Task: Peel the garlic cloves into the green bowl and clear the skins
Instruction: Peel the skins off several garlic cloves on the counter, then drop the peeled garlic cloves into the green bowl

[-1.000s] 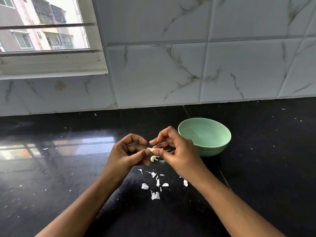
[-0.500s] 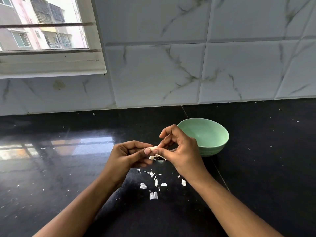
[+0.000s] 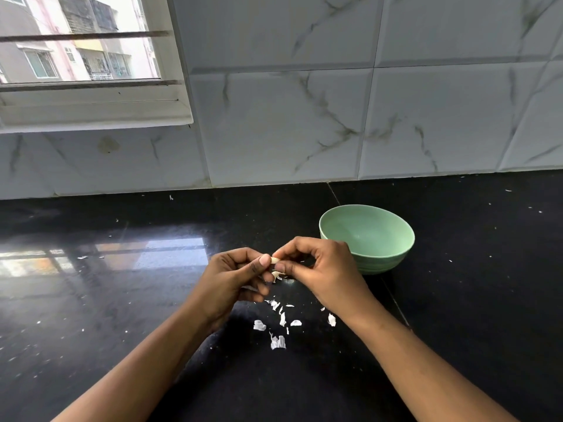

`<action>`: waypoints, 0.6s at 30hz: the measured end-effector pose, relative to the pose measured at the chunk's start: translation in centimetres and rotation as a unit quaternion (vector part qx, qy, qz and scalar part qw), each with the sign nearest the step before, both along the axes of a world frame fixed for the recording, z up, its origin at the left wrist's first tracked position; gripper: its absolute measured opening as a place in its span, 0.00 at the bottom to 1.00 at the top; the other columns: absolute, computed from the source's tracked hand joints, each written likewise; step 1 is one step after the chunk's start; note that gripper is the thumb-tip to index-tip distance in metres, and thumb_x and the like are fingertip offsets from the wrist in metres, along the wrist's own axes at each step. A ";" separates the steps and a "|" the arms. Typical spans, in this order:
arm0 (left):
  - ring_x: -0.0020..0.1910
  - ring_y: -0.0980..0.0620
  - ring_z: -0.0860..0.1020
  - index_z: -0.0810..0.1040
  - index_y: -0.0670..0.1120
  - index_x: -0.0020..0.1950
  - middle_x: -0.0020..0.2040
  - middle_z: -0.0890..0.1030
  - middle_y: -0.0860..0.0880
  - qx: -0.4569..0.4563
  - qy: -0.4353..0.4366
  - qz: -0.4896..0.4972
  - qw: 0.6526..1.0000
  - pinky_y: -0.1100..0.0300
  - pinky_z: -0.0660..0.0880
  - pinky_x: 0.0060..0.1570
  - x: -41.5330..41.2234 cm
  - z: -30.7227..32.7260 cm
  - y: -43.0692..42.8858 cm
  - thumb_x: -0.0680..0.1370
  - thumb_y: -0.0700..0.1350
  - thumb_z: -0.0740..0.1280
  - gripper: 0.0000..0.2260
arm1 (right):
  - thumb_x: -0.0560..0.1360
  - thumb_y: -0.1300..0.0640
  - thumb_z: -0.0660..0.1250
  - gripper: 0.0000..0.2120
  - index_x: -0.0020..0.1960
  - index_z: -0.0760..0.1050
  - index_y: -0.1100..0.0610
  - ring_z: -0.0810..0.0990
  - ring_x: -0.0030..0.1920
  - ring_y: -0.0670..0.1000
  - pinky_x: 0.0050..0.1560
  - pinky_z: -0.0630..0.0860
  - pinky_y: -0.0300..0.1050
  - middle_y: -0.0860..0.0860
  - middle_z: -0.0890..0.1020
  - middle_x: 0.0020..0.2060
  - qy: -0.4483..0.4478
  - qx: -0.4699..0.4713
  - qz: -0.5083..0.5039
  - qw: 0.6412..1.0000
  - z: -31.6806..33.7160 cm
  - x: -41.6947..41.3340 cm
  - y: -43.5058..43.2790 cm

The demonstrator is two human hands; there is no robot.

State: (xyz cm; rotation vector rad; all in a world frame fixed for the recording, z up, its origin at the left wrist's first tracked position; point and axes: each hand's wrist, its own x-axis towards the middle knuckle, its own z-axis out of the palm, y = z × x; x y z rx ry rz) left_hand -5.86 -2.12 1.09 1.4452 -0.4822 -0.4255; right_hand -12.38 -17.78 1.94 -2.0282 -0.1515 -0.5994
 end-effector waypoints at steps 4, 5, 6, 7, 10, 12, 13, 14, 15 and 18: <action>0.22 0.52 0.72 0.76 0.41 0.34 0.24 0.73 0.46 0.010 -0.058 0.047 0.997 0.61 0.73 0.28 0.2 0.3 0.2 0.68 0.49 0.69 0.12 | 0.70 0.60 0.74 0.03 0.41 0.83 0.53 0.81 0.35 0.44 0.38 0.79 0.41 0.49 0.84 0.33 0.031 0.090 -0.008 0.995 0.1 0.3 -0.5; 0.22 0.51 0.72 0.76 0.42 0.33 0.23 0.73 0.46 0.017 -0.081 0.056 0.995 0.59 0.73 0.29 0.4 0.3 0.3 0.68 0.48 0.70 0.11 | 0.70 0.61 0.74 0.04 0.42 0.83 0.53 0.81 0.36 0.46 0.37 0.80 0.42 0.50 0.83 0.34 0.049 0.120 -0.002 0.992 0.2 0.3 -0.7; 0.23 0.51 0.73 0.78 0.45 0.32 0.25 0.75 0.46 0.035 -0.116 0.056 0.991 0.59 0.74 0.30 0.6 0.4 0.5 0.68 0.47 0.72 0.08 | 0.71 0.62 0.73 0.04 0.42 0.82 0.54 0.81 0.36 0.47 0.37 0.80 0.43 0.52 0.83 0.34 0.065 0.144 0.005 0.987 0.3 0.3 -0.9; 0.25 0.50 0.75 0.79 0.47 0.34 0.28 0.78 0.47 0.070 -0.164 0.050 0.983 0.59 0.76 0.31 0.6 0.5 0.7 0.67 0.47 0.73 0.06 | 0.71 0.63 0.73 0.04 0.42 0.82 0.54 0.81 0.36 0.47 0.36 0.80 0.43 0.53 0.83 0.35 0.076 0.157 0.009 0.985 0.5 0.3 -1.0; 0.31 0.57 0.81 0.81 0.57 0.42 0.37 0.84 0.56 0.206 -0.322 0.031 0.924 0.64 0.78 0.36 0.8 0.7 1.4 0.66 0.49 0.76 0.08 | 0.72 0.62 0.72 0.04 0.42 0.81 0.54 0.82 0.35 0.47 0.33 0.79 0.41 0.56 0.84 0.35 0.093 0.150 0.013 0.984 0.7 -0.1 -1.0; 0.28 0.61 0.80 0.81 0.55 0.37 0.31 0.83 0.55 0.244 -0.333 0.062 0.909 0.67 0.76 0.34 0.6 1.8 1.7 0.65 0.55 0.73 0.06 | 0.72 0.61 0.73 0.03 0.42 0.81 0.53 0.82 0.34 0.47 0.31 0.78 0.40 0.57 0.84 0.36 0.109 0.124 0.024 0.986 1.0 -0.4 -1.0; 0.26 0.62 0.78 0.81 0.52 0.34 0.28 0.82 0.54 0.252 -0.335 0.091 0.903 0.70 0.72 0.31 0.4 2.4 1.9 0.65 0.59 0.71 0.11 | 0.71 0.61 0.73 0.04 0.41 0.81 0.53 0.81 0.33 0.47 0.30 0.77 0.39 0.57 0.84 0.36 0.119 0.110 0.039 0.986 1.5 -0.8 -1.1; 0.25 0.62 0.77 0.81 0.50 0.33 0.27 0.82 0.54 0.258 -0.337 0.118 0.898 0.71 0.70 0.30 0.4 3.0 1.9 0.66 0.62 0.68 0.15 | 0.71 0.61 0.73 0.04 0.41 0.81 0.53 0.80 0.32 0.46 0.29 0.76 0.37 0.57 0.84 0.35 0.125 0.098 0.056 0.986 2.3 -1.2 -1.4; 0.27 0.61 0.78 0.81 0.51 0.35 0.28 0.82 0.54 0.254 -0.346 0.134 0.893 0.69 0.72 0.32 0.4 3.7 1.7 0.67 0.63 0.67 0.17 | 0.71 0.62 0.73 0.05 0.40 0.80 0.53 0.79 0.30 0.45 0.28 0.74 0.36 0.55 0.83 0.33 0.121 0.087 0.069 0.986 3.4 -1.7 -2.1; 0.39 0.58 0.82 0.81 0.55 0.51 0.39 0.84 0.56 0.196 -0.318 0.120 0.920 0.63 0.77 0.43 0.5 5.5 -0.7 0.72 0.55 0.70 0.10 | 0.69 0.64 0.73 0.07 0.40 0.81 0.53 0.75 0.27 0.44 0.25 0.72 0.35 0.54 0.83 0.34 0.045 0.072 0.052 0.995 7.7 -2.5 -5.2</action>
